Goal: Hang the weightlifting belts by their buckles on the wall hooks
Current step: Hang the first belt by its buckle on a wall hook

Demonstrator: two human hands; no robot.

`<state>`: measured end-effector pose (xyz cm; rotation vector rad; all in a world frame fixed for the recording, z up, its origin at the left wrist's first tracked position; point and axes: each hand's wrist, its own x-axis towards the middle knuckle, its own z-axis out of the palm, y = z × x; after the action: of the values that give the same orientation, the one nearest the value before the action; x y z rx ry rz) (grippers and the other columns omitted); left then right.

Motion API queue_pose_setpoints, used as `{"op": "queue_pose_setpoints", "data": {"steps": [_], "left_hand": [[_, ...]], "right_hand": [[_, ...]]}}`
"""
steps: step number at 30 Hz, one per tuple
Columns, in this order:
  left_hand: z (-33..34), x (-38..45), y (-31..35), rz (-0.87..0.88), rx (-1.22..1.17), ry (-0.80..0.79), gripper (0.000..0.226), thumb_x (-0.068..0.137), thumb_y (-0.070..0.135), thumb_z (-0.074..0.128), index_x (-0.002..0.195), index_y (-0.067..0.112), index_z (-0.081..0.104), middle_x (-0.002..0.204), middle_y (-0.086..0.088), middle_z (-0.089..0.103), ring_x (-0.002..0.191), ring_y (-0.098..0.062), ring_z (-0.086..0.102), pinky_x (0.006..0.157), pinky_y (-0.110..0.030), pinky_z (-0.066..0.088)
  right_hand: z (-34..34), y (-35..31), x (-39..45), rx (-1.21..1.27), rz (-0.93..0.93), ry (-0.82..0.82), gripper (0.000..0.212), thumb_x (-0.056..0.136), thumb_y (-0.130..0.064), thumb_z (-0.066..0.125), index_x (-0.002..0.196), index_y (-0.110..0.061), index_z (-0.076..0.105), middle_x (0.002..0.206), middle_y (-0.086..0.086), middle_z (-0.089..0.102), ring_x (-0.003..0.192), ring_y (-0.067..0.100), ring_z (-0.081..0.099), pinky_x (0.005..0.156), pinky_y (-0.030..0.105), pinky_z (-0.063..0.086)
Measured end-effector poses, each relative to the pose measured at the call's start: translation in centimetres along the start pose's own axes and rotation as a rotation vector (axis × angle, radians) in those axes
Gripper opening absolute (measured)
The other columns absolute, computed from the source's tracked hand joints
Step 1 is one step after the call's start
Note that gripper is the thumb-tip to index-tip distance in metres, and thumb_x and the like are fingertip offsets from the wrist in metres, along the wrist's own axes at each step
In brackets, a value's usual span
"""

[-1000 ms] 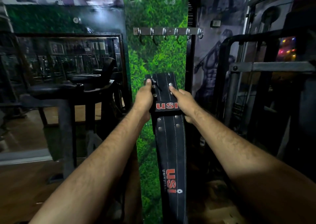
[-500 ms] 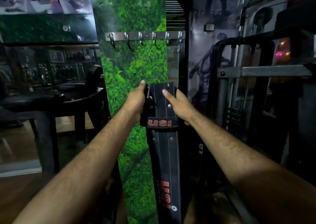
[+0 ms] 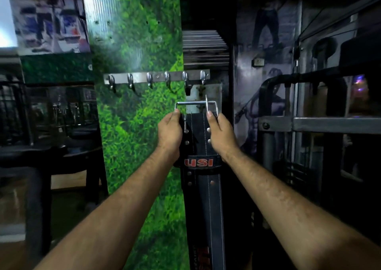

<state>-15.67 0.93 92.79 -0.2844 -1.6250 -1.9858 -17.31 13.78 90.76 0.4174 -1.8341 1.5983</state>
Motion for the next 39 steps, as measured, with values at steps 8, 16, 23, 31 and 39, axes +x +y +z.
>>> {"op": "queue_pose_setpoints", "data": {"steps": [8,16,23,31,39], "left_hand": [[5.9,5.9,2.2,0.148,0.041,0.018,0.031,0.105,0.026,0.043,0.087,0.015,0.067,0.083,-0.002,0.072,0.071,-0.011,0.067,0.063,-0.025,0.054],[8.9,10.4,1.7,0.125,0.164,0.121,0.033,0.103,0.032,0.047,0.100,0.009,0.070,0.095,-0.009,0.074,0.093,-0.028,0.071,0.085,-0.037,0.058],[7.6,9.8,-1.9,0.183,0.204,0.071,0.048,0.102,0.042,0.044,0.081,0.008,0.069,0.079,-0.009,0.074,0.078,-0.031,0.070,0.074,-0.041,0.059],[5.2,5.5,-8.0,0.123,0.027,0.006,0.053,0.096,0.050,0.050,0.101,0.002,0.072,0.100,-0.018,0.076,0.094,-0.027,0.072,0.089,-0.044,0.057],[3.5,2.0,-15.0,0.182,0.164,0.049,0.047,0.091,0.050,0.058,0.095,0.003,0.065,0.087,-0.006,0.069,0.082,-0.013,0.063,0.076,-0.039,0.053]], "right_hand": [[-2.4,-0.8,8.5,-0.035,-0.144,0.022,0.035,0.099,-0.052,0.046,0.078,-0.024,0.048,0.066,-0.011,0.051,0.072,0.019,0.064,0.068,0.056,0.058],[-2.2,0.9,13.2,0.067,-0.025,-0.026,0.030,0.103,-0.042,0.046,0.102,-0.015,0.058,0.080,-0.008,0.055,0.076,0.005,0.059,0.052,0.023,0.050],[-0.8,5.3,12.3,0.208,0.069,0.029,0.047,0.095,-0.052,0.056,0.088,-0.005,0.058,0.079,0.000,0.059,0.073,0.010,0.057,0.064,0.028,0.056],[0.5,9.8,6.2,0.457,0.147,0.124,0.027,0.095,-0.040,0.062,0.080,-0.019,0.071,0.076,-0.014,0.068,0.071,-0.007,0.064,0.066,0.009,0.047],[2.0,15.9,0.8,0.254,0.021,0.070,0.035,0.085,-0.049,0.069,0.101,-0.017,0.070,0.098,-0.001,0.076,0.094,0.006,0.071,0.085,0.026,0.055]]}}
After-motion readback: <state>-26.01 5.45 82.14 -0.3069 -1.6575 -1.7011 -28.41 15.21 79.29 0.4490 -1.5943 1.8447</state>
